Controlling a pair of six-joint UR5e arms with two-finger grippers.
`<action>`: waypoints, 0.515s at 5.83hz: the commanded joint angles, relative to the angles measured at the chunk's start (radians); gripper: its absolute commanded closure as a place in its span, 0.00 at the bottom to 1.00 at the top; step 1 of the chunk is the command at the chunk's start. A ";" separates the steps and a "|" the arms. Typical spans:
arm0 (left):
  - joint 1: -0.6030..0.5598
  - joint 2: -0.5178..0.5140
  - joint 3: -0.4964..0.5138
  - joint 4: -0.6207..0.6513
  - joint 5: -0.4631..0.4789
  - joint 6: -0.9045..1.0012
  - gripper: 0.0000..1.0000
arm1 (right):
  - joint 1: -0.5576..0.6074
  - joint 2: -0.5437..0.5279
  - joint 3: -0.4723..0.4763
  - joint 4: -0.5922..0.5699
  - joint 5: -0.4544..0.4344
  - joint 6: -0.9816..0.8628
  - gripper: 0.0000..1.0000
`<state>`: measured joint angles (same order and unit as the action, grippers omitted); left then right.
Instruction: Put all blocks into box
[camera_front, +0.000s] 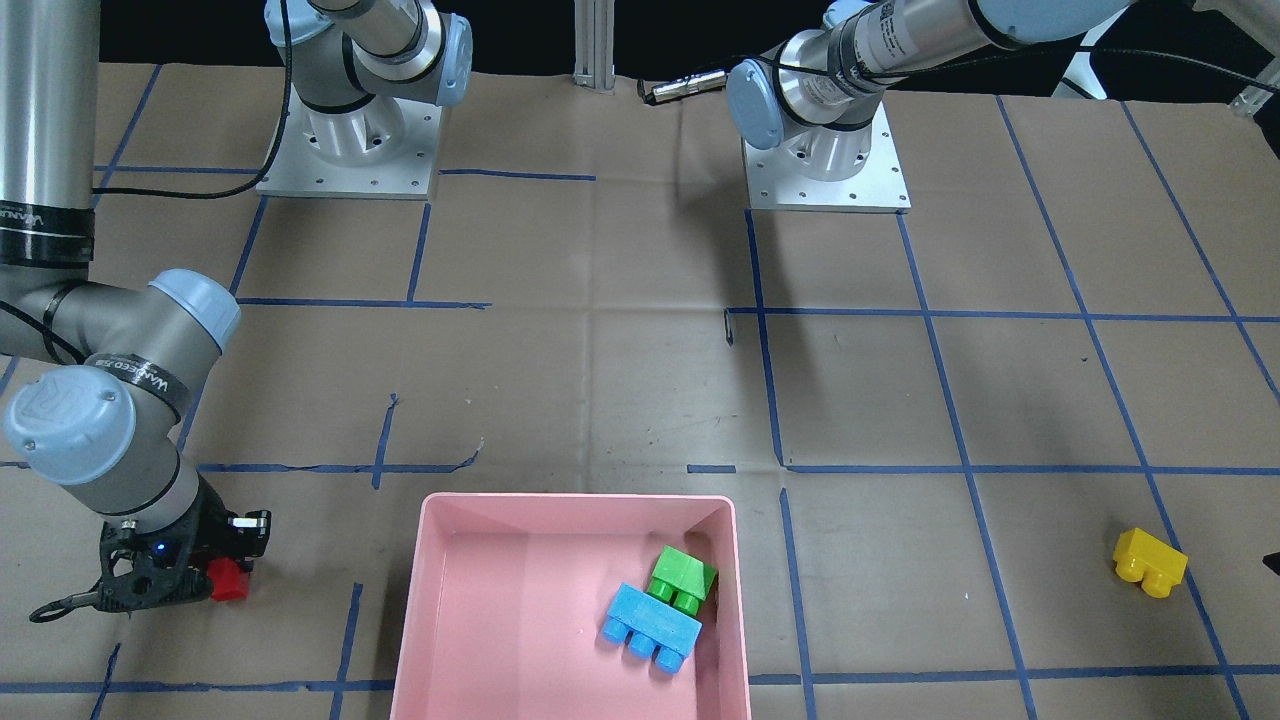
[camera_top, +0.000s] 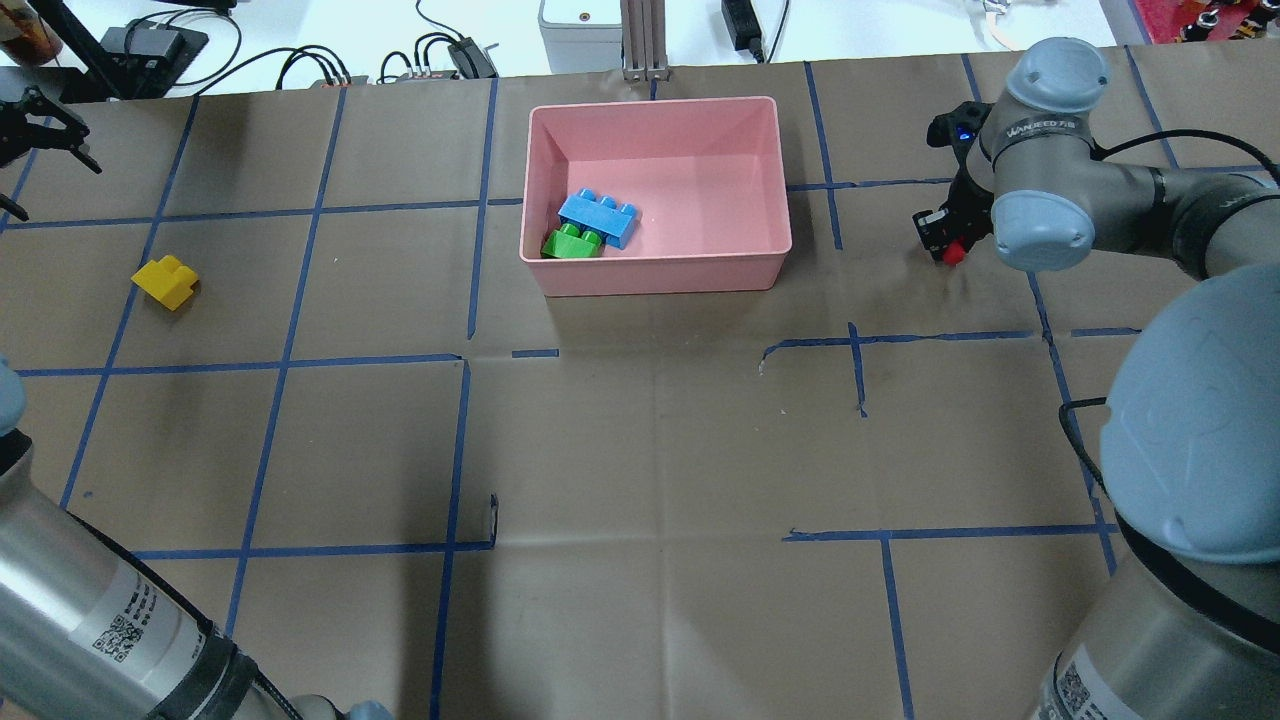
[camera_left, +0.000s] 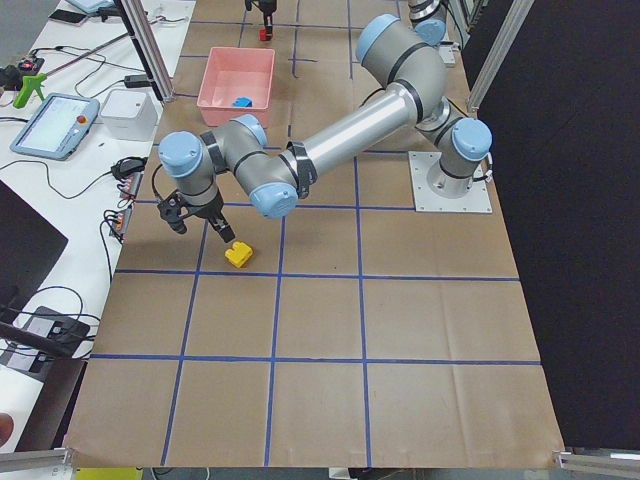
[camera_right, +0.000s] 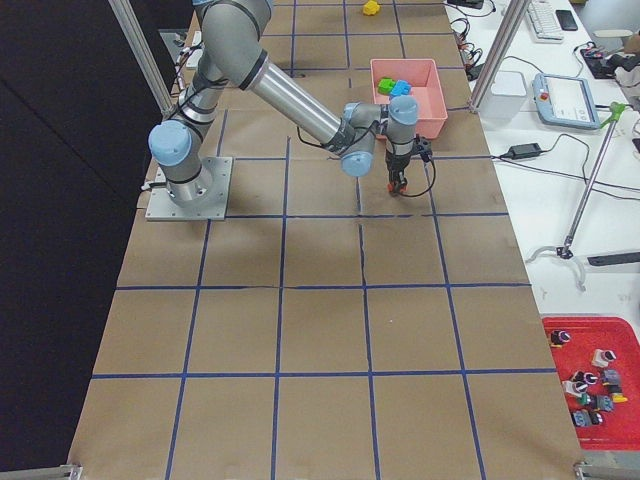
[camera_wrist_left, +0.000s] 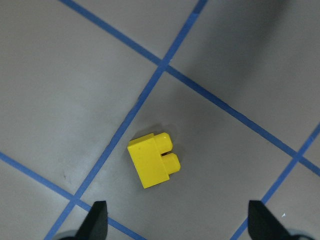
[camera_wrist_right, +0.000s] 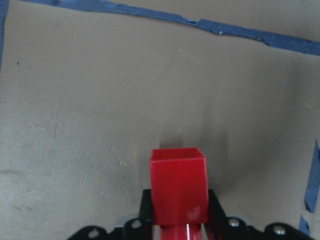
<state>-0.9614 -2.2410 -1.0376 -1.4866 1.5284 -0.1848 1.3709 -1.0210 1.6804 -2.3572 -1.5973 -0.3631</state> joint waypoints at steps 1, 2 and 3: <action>0.004 0.006 -0.074 0.008 -0.002 -0.166 0.01 | 0.004 -0.097 -0.010 0.045 0.014 0.006 0.96; 0.004 0.007 -0.134 0.081 -0.004 -0.186 0.01 | 0.014 -0.181 -0.033 0.131 0.136 0.004 0.96; 0.004 -0.003 -0.204 0.221 -0.002 -0.176 0.01 | 0.040 -0.261 -0.039 0.251 0.304 -0.003 0.96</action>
<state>-0.9571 -2.2382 -1.1764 -1.3777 1.5258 -0.3564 1.3907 -1.2019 1.6518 -2.2101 -1.4362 -0.3611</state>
